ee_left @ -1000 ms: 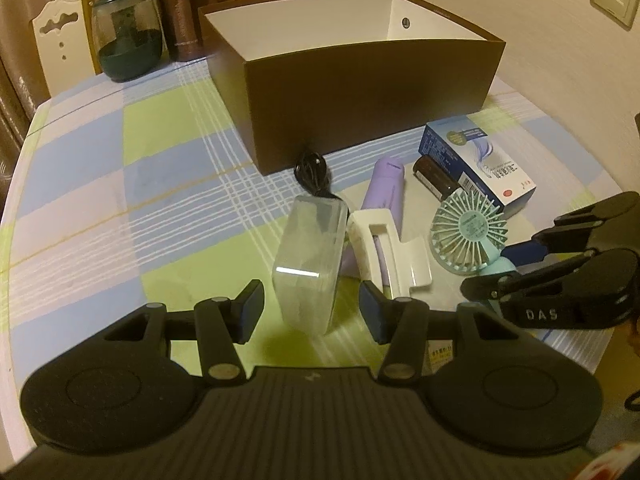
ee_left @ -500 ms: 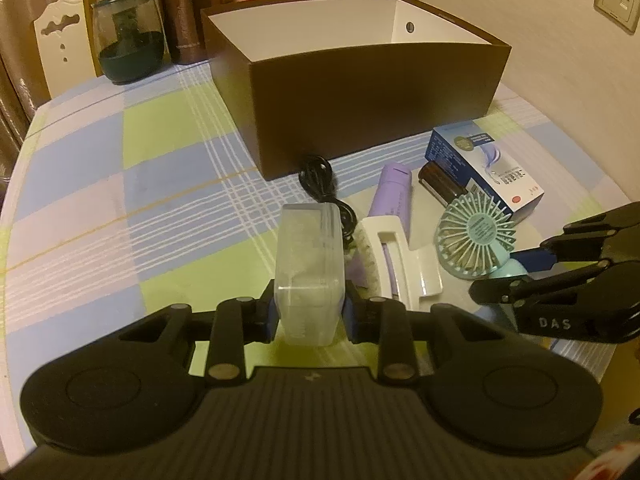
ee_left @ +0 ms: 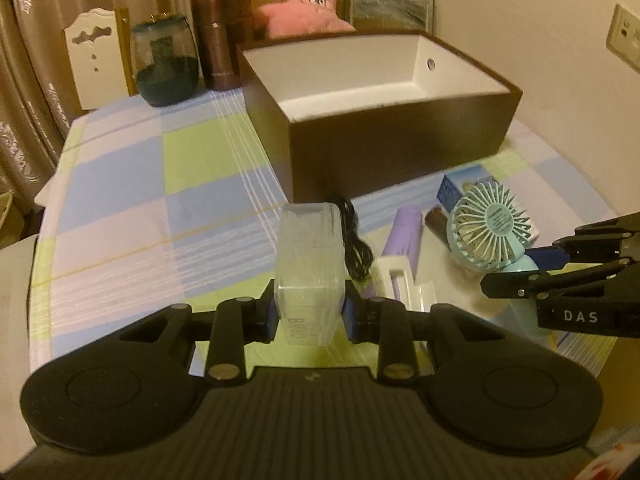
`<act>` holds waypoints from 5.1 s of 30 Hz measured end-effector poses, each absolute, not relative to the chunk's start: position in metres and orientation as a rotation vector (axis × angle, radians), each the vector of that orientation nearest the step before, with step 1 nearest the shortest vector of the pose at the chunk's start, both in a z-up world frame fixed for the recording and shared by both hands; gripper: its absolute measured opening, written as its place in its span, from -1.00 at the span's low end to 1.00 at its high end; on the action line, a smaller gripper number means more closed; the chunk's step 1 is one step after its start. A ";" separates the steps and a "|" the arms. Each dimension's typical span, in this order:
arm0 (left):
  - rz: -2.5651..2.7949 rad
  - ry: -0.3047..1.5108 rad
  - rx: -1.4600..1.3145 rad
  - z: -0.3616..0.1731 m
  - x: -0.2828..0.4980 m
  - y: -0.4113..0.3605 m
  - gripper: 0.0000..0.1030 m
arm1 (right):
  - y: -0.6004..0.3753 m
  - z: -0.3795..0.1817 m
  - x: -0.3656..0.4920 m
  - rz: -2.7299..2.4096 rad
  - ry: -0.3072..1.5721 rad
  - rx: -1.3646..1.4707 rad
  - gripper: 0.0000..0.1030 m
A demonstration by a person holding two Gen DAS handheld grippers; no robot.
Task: Organize rigid objects
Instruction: 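Lift the clear case and fan and carry both over the brown box, then release the clear case with the left tool while the right tool lowers and releases the fan inside, then withdraw both open tools up from the brown box, then grasp the white plastic clip with the left tool while the right tool grasps the blue-white medicine box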
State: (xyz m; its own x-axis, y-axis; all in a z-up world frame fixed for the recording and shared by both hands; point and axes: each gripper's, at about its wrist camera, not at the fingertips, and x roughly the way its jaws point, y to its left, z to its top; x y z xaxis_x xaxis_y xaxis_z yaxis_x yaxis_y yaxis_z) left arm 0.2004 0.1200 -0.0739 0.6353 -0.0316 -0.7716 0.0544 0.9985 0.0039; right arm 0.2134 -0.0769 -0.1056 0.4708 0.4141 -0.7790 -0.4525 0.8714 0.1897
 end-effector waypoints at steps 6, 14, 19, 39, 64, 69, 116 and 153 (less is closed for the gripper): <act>-0.012 0.836 -0.006 -0.043 0.209 0.108 -0.46 | -0.090 -0.077 0.231 0.582 0.886 -0.018 -0.36; -0.006 0.769 -0.027 -0.009 0.240 0.081 -0.46 | -0.116 -0.041 0.269 0.626 0.817 0.010 -0.36; 0.001 0.727 -0.027 0.006 0.269 0.063 -0.46 | -0.131 -0.025 0.300 0.631 0.774 0.023 -0.36; 0.030 0.783 -0.011 0.000 0.398 0.028 -0.46 | -0.158 -0.022 0.433 0.576 0.695 0.014 -0.36; -0.012 1.124 -0.076 -0.080 0.478 0.028 -0.29 | -0.153 -0.111 0.503 0.497 0.941 -0.064 -0.36; 0.000 1.095 -0.099 -0.070 0.479 0.034 -0.27 | -0.152 -0.110 0.504 0.489 0.945 -0.061 -0.36; 0.066 0.861 -0.160 0.001 0.314 0.089 -0.23 | -0.181 -0.055 0.343 0.537 0.865 0.112 0.20; -0.033 1.043 -0.091 -0.100 0.226 0.053 0.00 | -0.162 -0.129 0.269 0.523 1.122 0.054 0.36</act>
State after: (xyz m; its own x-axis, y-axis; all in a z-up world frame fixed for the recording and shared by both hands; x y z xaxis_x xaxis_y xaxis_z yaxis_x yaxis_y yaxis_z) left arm 0.2257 0.0525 -0.1002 0.5039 -0.0704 -0.8609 -0.0160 0.9957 -0.0908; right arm 0.2685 -0.1615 -0.1289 0.3271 0.4255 -0.8438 -0.3721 0.8788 0.2989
